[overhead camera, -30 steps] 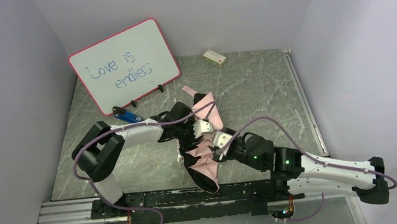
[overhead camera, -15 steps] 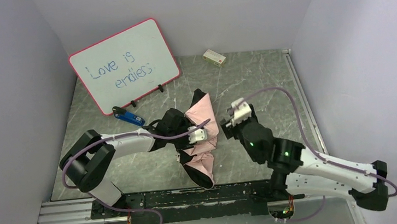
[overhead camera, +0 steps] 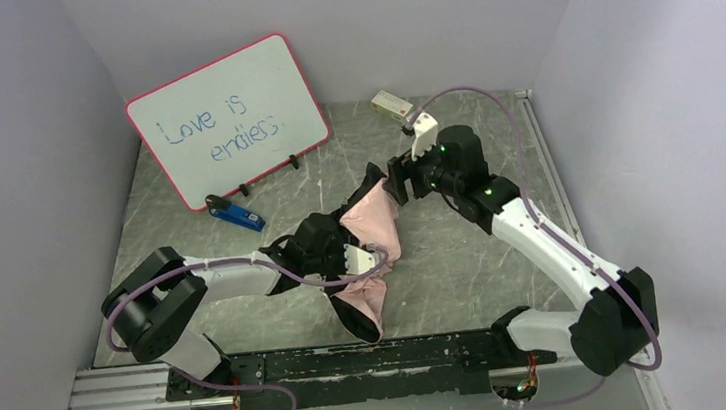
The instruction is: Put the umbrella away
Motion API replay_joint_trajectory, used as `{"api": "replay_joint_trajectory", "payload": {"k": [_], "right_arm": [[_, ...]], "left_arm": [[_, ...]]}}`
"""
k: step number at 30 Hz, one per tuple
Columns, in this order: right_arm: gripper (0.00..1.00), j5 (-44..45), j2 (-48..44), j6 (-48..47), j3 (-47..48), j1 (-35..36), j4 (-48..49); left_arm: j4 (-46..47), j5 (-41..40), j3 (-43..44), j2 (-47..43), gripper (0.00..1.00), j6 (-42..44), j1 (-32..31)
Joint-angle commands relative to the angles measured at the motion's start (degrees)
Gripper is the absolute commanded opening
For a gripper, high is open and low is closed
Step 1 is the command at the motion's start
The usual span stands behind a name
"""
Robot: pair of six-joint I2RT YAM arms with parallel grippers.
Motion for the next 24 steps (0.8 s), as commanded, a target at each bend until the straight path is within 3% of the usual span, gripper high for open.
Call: {"api": "replay_joint_trajectory", "payload": {"k": [1, 11, 24], "right_arm": [[0.77, -16.9, 3.5, -6.4, 4.9, -0.2, -3.2], [0.77, -20.6, 8.2, -14.5, 5.3, 1.2, -14.4], [0.89, -17.4, 23.0, -20.1, 4.4, 7.9, -11.4]], "left_arm": [[-1.0, -4.7, -1.7, 1.2, 0.08, 2.5, -0.1], [-2.0, -4.9, -0.7, 3.0, 0.08, 3.1, -1.3], [0.3, -6.5, -1.5, 2.0, 0.09, 1.8, -2.9]]}}
